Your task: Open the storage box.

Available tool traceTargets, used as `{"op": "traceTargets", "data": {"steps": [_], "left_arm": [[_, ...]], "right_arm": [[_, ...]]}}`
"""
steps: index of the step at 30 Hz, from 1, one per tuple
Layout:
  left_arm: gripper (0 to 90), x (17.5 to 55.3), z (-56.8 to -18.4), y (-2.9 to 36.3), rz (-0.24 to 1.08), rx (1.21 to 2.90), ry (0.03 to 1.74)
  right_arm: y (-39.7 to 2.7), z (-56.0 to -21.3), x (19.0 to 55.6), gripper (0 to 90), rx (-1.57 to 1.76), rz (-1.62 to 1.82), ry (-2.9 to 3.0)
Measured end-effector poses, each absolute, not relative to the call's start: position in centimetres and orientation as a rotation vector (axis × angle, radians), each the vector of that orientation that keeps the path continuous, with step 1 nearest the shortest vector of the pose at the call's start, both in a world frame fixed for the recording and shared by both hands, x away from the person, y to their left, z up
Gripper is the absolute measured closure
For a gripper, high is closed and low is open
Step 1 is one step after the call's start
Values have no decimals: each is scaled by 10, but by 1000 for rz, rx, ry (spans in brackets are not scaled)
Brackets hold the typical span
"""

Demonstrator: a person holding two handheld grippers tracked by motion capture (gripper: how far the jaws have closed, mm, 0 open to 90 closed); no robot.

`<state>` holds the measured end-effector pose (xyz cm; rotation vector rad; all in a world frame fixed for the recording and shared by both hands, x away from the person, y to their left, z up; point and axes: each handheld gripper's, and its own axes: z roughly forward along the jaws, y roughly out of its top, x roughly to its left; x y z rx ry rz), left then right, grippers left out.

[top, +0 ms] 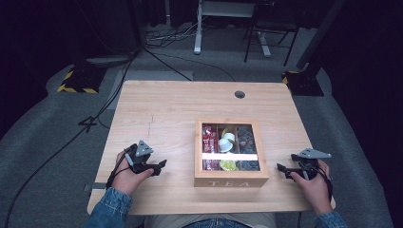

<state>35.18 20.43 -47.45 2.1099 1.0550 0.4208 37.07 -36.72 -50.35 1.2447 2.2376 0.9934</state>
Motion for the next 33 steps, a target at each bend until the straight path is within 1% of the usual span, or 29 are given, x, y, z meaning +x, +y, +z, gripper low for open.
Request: {"op": "traceTargets", "data": {"steps": [5,10,16,23,31,33], "left_arm": [[263,348,-462,201,382,2097,1044],[275,337,-444,192,367,2094,1000],[286,328,-432,182,352,2087,964],[287,320,-423,171,345,2084,929],[285,316,-422,164,341,2098,904],[285,312,-422,159,321,2096,888]], "right_arm": [[-367,-503,371,191,1244,994,2238],[-367,-503,371,191,1245,994,2237],[-367,-503,371,191,1245,994,2237],[-367,-503,371,191,1244,994,2238],[-367,-503,371,191,1245,994,2237],[-367,-503,371,191,1244,993,2237]]}}
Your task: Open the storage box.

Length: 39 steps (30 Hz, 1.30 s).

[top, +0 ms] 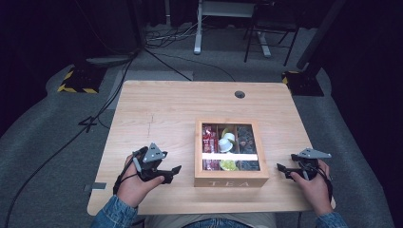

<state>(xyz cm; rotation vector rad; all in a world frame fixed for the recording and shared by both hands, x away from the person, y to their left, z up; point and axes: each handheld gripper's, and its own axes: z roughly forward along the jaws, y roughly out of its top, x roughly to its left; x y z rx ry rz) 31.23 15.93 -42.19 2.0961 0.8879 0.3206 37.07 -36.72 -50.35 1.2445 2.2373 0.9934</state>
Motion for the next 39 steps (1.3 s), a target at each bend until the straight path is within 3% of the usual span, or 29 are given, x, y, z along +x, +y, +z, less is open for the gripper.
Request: {"op": "traceTargets", "data": {"steps": [12,29,35,39], "left_arm": [[285,295,-427,125,213,2115,774],[260,292,-453,100,216,2086,806],[307,293,-460,98,243,2093,814],[410,294,-462,98,249,2098,793]], "right_arm": [[-367,-503,371,191,1243,994,2238],[-367,-503,370,191,1244,992,2238],[-367,-503,370,191,1243,992,2237],[-367,-503,370,192,1244,992,2238]]}}
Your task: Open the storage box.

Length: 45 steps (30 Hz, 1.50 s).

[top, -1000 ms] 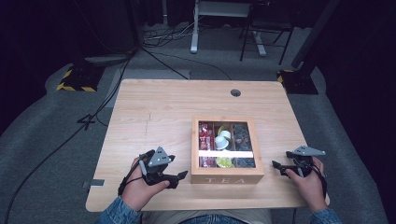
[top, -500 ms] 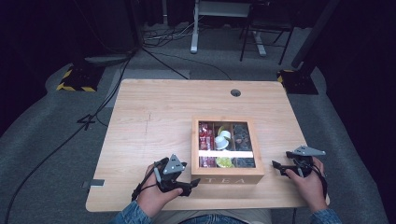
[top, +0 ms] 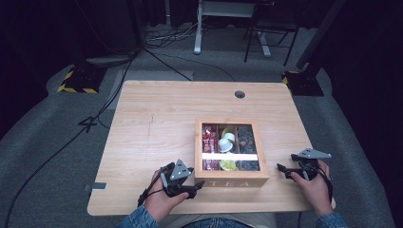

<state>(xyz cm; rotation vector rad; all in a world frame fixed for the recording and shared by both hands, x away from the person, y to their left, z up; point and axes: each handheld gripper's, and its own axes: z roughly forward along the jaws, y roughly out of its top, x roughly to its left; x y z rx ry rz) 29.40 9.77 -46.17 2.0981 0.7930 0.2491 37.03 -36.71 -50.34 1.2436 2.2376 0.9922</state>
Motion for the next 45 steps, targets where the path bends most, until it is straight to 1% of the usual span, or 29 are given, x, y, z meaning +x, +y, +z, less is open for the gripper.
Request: {"op": "traceTargets", "data": {"steps": [3,9,11,13,14,16,17,18,21,22,24,29,35,36,37,40,43,45], "left_arm": [[447,294,-461,98,261,2100,796],[478,292,-458,100,267,2105,790],[512,292,-456,101,265,2116,788],[515,292,-456,101,266,2115,787],[515,292,-456,101,265,2117,786],[536,291,-454,102,264,2124,781],[548,291,-453,102,269,2130,774],[566,291,-452,102,280,2132,759],[611,289,-448,100,324,2150,728],[611,289,-448,100,324,2150,728],[619,290,-447,101,311,2144,722],[660,291,-444,102,298,2129,720],[675,292,-442,102,287,2117,717],[675,293,-441,102,286,2115,717],[676,293,-441,102,289,2114,716],[681,293,-441,101,297,2108,711],[692,294,-439,101,312,2109,703],[695,294,-438,101,312,2101,700]], "right_arm": [[-367,-503,370,191,1245,992,2237],[-367,-503,370,191,1243,992,2237],[-367,-503,370,193,1243,991,2237],[-367,-503,370,196,1243,991,2237],[-367,-503,370,212,1241,993,2238],[-367,-503,368,304,1221,1020,2245],[-367,-502,366,305,1215,1049,2254],[-366,-498,364,293,1199,1075,2258],[-362,-480,356,298,1145,1155,2241],[-362,-480,356,298,1145,1155,2241],[-354,-469,348,312,1097,1204,2267],[-345,-454,334,332,1007,1256,2311],[-332,-439,316,306,891,1301,2364],[-330,-437,314,307,873,1301,2368],[-327,-435,311,328,855,1283,2371],[-322,-429,306,327,812,1209,2354],[-323,-425,303,299,793,1231,2357],[-319,-421,300,297,762,1251,2354]]}}
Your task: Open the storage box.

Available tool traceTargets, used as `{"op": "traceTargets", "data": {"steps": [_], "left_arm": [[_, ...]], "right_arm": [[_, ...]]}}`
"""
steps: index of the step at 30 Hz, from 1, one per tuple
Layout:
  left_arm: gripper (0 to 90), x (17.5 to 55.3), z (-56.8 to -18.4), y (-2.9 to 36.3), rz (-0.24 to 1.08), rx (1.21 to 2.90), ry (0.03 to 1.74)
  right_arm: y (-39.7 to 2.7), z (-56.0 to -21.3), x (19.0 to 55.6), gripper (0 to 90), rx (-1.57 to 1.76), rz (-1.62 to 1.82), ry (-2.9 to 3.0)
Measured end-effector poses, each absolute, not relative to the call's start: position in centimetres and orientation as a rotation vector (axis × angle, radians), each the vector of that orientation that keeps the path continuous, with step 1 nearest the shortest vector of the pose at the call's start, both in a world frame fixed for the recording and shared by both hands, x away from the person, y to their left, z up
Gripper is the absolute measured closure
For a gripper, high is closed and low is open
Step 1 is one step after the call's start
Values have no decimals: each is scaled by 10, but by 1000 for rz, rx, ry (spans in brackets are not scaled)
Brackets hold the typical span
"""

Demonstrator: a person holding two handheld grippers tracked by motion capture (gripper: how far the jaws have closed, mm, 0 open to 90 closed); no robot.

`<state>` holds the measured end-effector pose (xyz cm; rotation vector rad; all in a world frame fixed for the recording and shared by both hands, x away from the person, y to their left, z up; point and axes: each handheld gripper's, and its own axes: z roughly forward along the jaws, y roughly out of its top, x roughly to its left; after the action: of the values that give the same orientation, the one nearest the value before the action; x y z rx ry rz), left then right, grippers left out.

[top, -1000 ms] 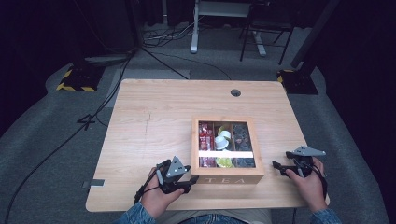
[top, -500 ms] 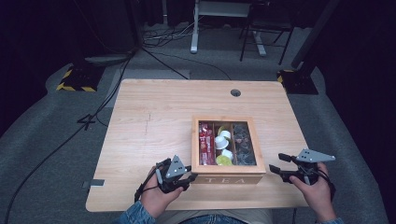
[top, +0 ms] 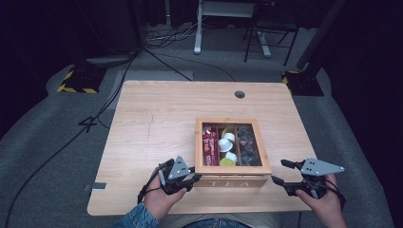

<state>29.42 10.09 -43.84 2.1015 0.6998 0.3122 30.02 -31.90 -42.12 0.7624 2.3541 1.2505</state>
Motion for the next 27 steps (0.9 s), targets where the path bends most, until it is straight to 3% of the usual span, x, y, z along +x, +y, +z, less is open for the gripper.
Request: {"op": "traceTargets", "data": {"steps": [14,27], "left_arm": [[699,296,-433,102,314,2075,701],[693,297,-426,104,323,2044,685]], "right_arm": [[-280,-422,308,290,566,1122,2331],[-274,-412,310,296,498,1122,2269]]}}
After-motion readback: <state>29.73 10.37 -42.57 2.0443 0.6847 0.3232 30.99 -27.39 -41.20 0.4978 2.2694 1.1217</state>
